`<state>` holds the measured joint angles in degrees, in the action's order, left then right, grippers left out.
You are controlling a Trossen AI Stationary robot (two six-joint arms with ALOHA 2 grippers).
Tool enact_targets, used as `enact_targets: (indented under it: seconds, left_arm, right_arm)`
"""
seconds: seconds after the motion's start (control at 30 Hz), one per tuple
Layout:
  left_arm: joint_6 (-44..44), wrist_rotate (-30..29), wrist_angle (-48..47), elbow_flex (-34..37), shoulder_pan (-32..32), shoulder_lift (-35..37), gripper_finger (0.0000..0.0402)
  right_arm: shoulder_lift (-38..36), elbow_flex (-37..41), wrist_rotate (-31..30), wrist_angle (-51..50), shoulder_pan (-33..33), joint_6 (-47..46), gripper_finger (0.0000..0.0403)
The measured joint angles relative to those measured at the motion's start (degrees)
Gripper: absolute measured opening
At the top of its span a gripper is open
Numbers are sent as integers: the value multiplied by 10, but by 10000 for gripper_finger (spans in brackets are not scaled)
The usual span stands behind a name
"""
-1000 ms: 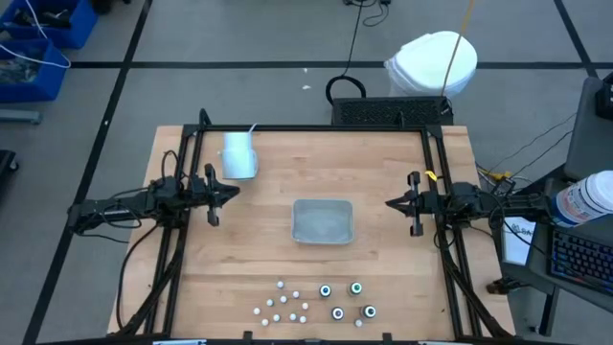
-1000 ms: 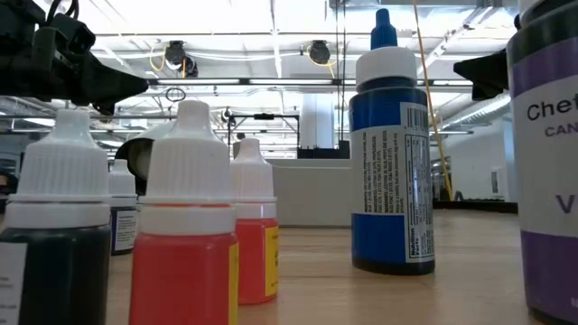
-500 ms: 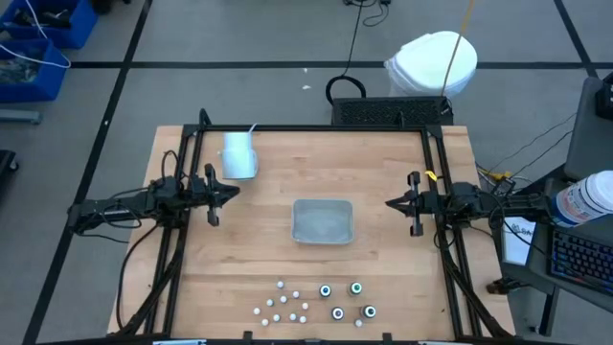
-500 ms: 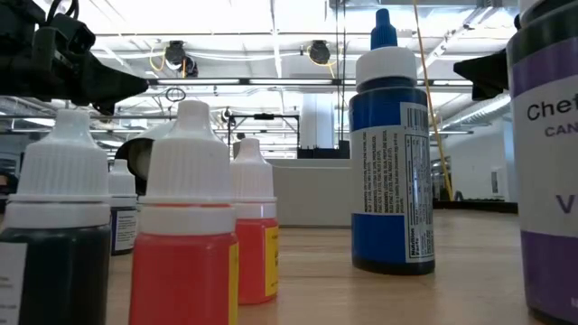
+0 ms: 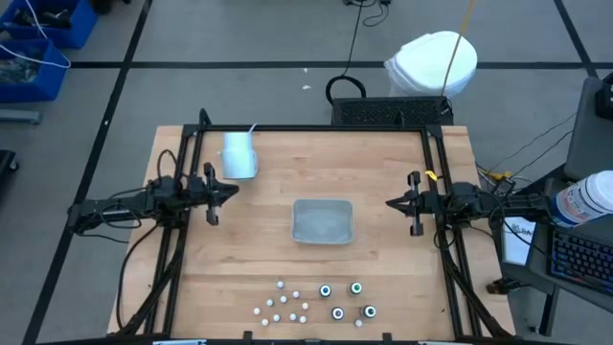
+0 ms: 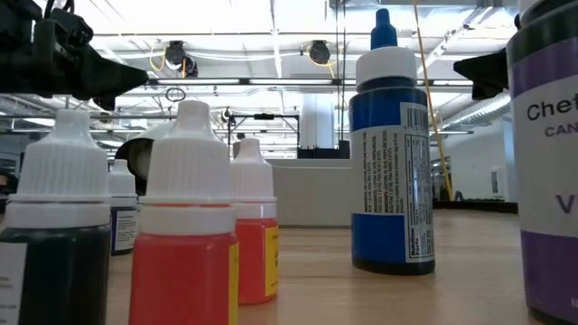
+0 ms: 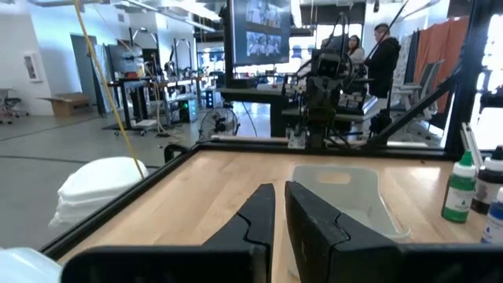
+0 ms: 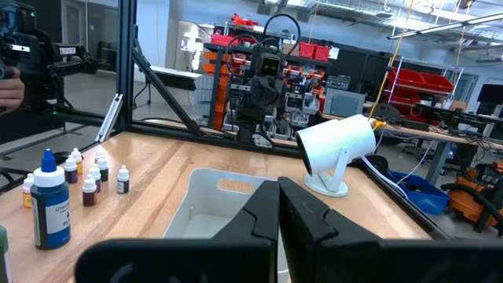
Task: Pick & Place food coloring
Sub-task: Put the large black food coloring bottle into the white container
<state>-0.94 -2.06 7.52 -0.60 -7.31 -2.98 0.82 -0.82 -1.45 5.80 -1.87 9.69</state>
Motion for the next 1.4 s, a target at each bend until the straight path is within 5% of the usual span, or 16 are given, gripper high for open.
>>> enact_targets:
  seconds: [0.6, 0.83, 1.07, 1.4]
  left_arm:
    - [72, 35, -4, 0, 0, 0, 42]
    - [86, 35, -4, 0, 0, 0, 42]
    - [85, 35, -3, 0, 0, 0, 42]
    - [11, 35, -25, 0, 0, 0, 42]
  right_arm:
    - [0, 0, 0, 53, -1, 0, 0]
    - [0, 0, 2, 93, -1, -88, 0]
    - [0, 0, 2, 65, -1, -149, 0]
    - [1, 0, -16, 70, -1, -108, 0]
